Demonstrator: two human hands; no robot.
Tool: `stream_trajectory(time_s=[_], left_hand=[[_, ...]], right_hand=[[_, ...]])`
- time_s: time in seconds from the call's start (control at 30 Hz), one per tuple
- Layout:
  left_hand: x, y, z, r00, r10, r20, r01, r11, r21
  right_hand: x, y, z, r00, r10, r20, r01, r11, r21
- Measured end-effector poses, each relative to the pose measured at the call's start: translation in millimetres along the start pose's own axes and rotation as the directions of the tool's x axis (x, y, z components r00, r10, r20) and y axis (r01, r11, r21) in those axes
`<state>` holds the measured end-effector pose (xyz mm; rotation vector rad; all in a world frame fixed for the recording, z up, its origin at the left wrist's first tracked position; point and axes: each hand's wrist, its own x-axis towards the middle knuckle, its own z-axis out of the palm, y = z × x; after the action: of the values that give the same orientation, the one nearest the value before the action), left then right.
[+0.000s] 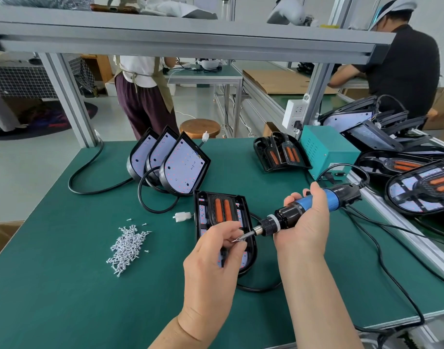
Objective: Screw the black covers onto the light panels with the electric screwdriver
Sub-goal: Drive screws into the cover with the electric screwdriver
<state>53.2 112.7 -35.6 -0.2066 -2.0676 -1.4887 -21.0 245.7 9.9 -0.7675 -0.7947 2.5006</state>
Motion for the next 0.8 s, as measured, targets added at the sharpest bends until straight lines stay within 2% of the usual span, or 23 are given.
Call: stream_trajectory(time_s=[0.07, 0.17, 0.2, 0.27, 0.3, 0.37, 0.43, 0.5, 0.63, 0.8], left_hand=[[2, -1, -2, 1.000, 0.003, 0.022, -0.003, 1.000, 0.014], [10, -6, -9, 0.997, 0.078, -0.014, -0.074, 0.979, 0.192], [15, -12, -13, 0.998, 0.041, -0.043, -0.030, 0.973, 0.229], [29, -20, -18, 0.979, -0.196, -0.056, 0.203, 0.954, 0.222], [37, -24, -21, 0.943, -0.334, -0.015, 0.328, 0.917, 0.225], [54, -32, -23, 0.830, -0.543, 0.128, 0.502, 0.827, 0.252], [65, -37, -21, 0.712, -0.653, 0.258, 0.620, 0.757, 0.208], [71, -42, -19, 0.668, -0.679, 0.306, 0.657, 0.731, 0.187], [72, -48, -16, 0.653, -0.654, 0.381, 0.666, 0.736, 0.121], [70, -50, -14, 0.634, -0.700, 0.329, 0.716, 0.692, 0.093]], right_hand=[[1, 0, 0, 1.000, -0.013, 0.004, 0.013, 1.000, -0.006], [4, -3, -1, 0.999, -0.049, 0.017, 0.049, 0.999, -0.021], [5, -4, -1, 0.997, -0.076, 0.032, 0.077, 0.997, -0.028], [9, -8, 0, 0.984, -0.156, 0.082, 0.160, 0.986, -0.052], [11, -9, 0, 0.971, -0.209, 0.114, 0.217, 0.974, -0.067], [12, -11, 4, 0.932, -0.315, 0.179, 0.335, 0.937, -0.095], [12, -11, 8, 0.879, -0.401, 0.256, 0.440, 0.891, -0.113], [10, -8, 13, 0.828, -0.446, 0.339, 0.508, 0.853, -0.121], [9, 2, 17, 0.779, -0.456, 0.431, 0.561, 0.813, -0.154], [10, 13, 19, 0.769, -0.436, 0.468, 0.568, 0.802, -0.187]])
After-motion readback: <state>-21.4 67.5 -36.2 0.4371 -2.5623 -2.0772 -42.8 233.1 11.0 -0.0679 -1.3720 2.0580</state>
